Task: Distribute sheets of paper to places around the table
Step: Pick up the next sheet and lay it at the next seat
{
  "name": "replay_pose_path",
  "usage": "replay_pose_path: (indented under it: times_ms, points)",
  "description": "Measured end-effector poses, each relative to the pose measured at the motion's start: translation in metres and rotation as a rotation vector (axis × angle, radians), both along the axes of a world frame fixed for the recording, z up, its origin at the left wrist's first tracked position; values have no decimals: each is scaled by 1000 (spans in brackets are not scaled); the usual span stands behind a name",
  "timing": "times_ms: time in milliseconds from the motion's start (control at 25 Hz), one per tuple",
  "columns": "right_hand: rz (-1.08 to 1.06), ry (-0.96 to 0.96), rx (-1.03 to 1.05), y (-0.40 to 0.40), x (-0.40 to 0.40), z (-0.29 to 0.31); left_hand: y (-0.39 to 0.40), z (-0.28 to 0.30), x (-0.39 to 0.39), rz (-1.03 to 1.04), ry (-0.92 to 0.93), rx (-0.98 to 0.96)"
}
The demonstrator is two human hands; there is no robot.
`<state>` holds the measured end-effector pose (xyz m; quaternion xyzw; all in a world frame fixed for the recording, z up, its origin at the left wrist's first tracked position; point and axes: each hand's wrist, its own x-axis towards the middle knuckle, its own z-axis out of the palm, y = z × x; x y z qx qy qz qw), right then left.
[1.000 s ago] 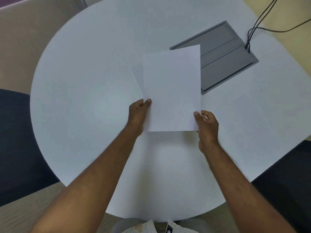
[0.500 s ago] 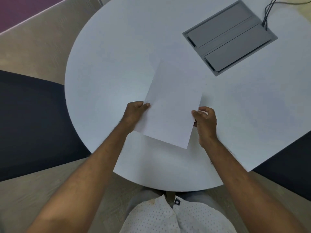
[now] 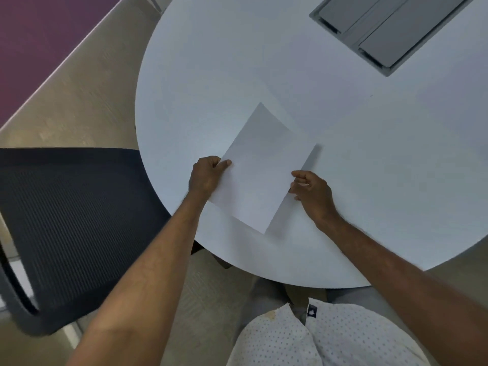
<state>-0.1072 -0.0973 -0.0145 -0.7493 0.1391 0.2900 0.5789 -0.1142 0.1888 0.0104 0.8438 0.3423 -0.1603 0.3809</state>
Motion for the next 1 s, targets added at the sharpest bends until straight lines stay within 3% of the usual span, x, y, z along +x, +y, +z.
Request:
replay_pose_path:
  times_ms: [160, 400, 560, 720, 1000]
  points:
    - [248, -113, -126, 55, -31, -22, 63, -19, 5, -121, 59, 99]
    - [586, -521, -542, 111, -50, -45, 124, -48, 10, -203, 53, 148]
    - [766, -523, -716, 139, -42, -50, 133, -52, 8, -206, -49, 264]
    - [751, -516, -752, 153, -31, -50, 131, -59, -7, -254, -127, 474]
    - [773, -506, -767, 163, -7, -51, 135, -78, -25, -414, -68, 399]
